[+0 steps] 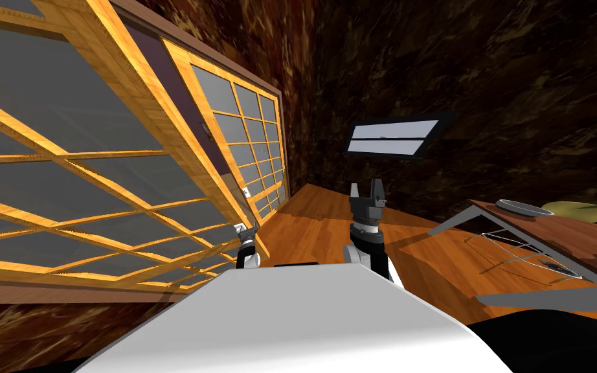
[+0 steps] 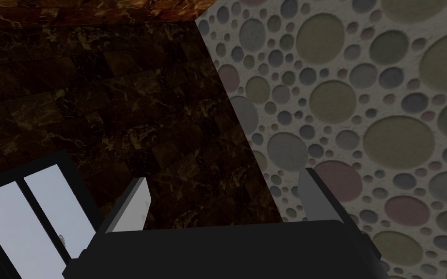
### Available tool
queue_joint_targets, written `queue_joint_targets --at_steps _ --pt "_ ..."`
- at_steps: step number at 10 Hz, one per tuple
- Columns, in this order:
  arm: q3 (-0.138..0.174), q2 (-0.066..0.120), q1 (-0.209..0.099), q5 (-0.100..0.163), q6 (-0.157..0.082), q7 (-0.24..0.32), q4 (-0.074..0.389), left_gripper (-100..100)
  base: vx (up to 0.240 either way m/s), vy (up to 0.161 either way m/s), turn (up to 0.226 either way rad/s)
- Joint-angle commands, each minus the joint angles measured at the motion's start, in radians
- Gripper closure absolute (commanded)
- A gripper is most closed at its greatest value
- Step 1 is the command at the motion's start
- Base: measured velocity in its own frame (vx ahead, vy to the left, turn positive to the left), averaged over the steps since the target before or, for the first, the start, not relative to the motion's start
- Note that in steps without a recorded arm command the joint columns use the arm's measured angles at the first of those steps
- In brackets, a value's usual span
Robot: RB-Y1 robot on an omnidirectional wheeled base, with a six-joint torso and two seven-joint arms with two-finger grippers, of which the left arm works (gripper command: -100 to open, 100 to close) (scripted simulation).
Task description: Pull the door open
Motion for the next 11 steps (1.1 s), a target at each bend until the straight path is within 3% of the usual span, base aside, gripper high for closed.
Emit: queue_joint_targets --at_steps 1,3,4,7,8,9,11 --pt "0.003 0.01 0.0 0.022 -0.006 0.042 0.023 -100 -0.077 0.017 -0.031" --pt "-0.009 0.003 -0.021 0.016 -0.016 0.045 0.032 -100 -0.058 0.002 -0.048" --pt "-0.014 0.028 0.004 0.017 -0.043 0.085 0.039 -100 0.02 -0.006 -0.201" --pt "-0.015 0.053 0.028 0.018 -0.064 0.115 0.046 -100 0.022 0.022 -0.088" --pt "-0.015 0.053 0.028 0.018 -0.064 0.115 0.046 -100 0.02 0.011 -0.023" --pt "-0.015 0.075 0.05 0.02 -0.083 0.142 0.052 -100 0.029 0.019 -0.099" --pt "-0.015 0.081 0.056 0.02 -0.088 0.149 0.053 -100 0.014 0.024 -0.035"
